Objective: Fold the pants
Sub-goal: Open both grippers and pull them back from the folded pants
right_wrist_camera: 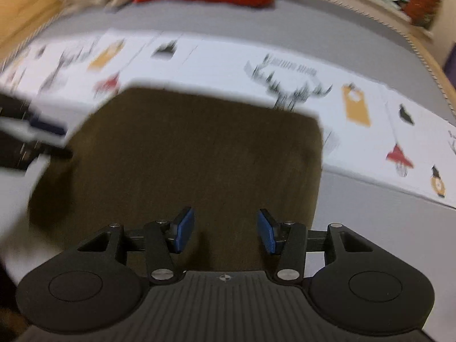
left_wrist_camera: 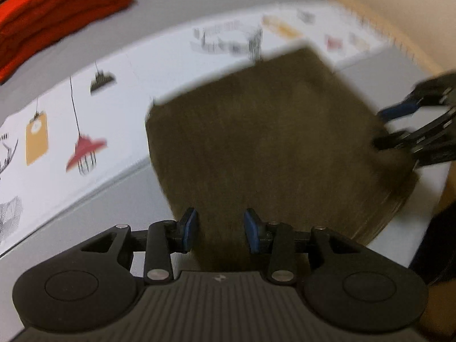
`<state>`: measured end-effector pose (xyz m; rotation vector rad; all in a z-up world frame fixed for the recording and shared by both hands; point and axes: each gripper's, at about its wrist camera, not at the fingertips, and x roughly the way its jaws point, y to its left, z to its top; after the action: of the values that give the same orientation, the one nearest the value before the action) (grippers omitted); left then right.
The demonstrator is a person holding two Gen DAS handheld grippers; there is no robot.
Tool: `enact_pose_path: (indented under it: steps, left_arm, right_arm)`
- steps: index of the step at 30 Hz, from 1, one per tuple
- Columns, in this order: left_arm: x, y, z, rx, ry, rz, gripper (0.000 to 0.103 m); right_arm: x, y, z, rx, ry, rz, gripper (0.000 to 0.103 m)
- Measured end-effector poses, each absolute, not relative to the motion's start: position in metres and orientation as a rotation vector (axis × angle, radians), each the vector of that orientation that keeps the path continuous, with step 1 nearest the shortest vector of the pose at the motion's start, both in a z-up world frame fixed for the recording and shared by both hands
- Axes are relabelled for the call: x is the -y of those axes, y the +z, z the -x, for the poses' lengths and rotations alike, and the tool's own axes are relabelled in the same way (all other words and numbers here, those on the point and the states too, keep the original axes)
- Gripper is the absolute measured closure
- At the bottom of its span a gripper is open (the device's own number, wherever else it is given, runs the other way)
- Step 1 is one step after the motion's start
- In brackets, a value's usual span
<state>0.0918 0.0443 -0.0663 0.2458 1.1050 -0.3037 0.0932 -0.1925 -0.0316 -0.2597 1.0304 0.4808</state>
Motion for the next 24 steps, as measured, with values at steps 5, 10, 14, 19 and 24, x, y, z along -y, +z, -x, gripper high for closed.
enact_pose_path:
  steps: [5, 10, 14, 19, 24]
  left_arm:
    - [-0.042, -0.059, -0.086, -1.108, -0.264, -0.235, 0.06]
    - [-0.048, -0.063, -0.075, -1.158, -0.282, -0.2, 0.06]
    - [-0.035, -0.084, -0.061, -1.162, -0.277, -0.363, 0.057]
    - [-0.038, -0.042, -0.046, -1.015, -0.229, -0.282, 0.045]
    - [-0.043, 0.017, -0.017, -0.857, -0.159, -0.153, 0.012]
  right_arm:
    - [0.198, -0.071, -0.07, -1.187, 0.439, 0.36, 0.051]
    - [0.206, -0.066, -0.066, -1.165, 0.408, 0.294, 0.051]
    - [0.201, -0.072, -0.065, -1.172, 0.412, 0.356, 0.05]
    - [0.199, -0.027, -0.066, -1.053, 0.343, 0.254, 0.05]
    - [0.21, 0.057, -0.037, -0.758, 0.297, 0.059, 0.02]
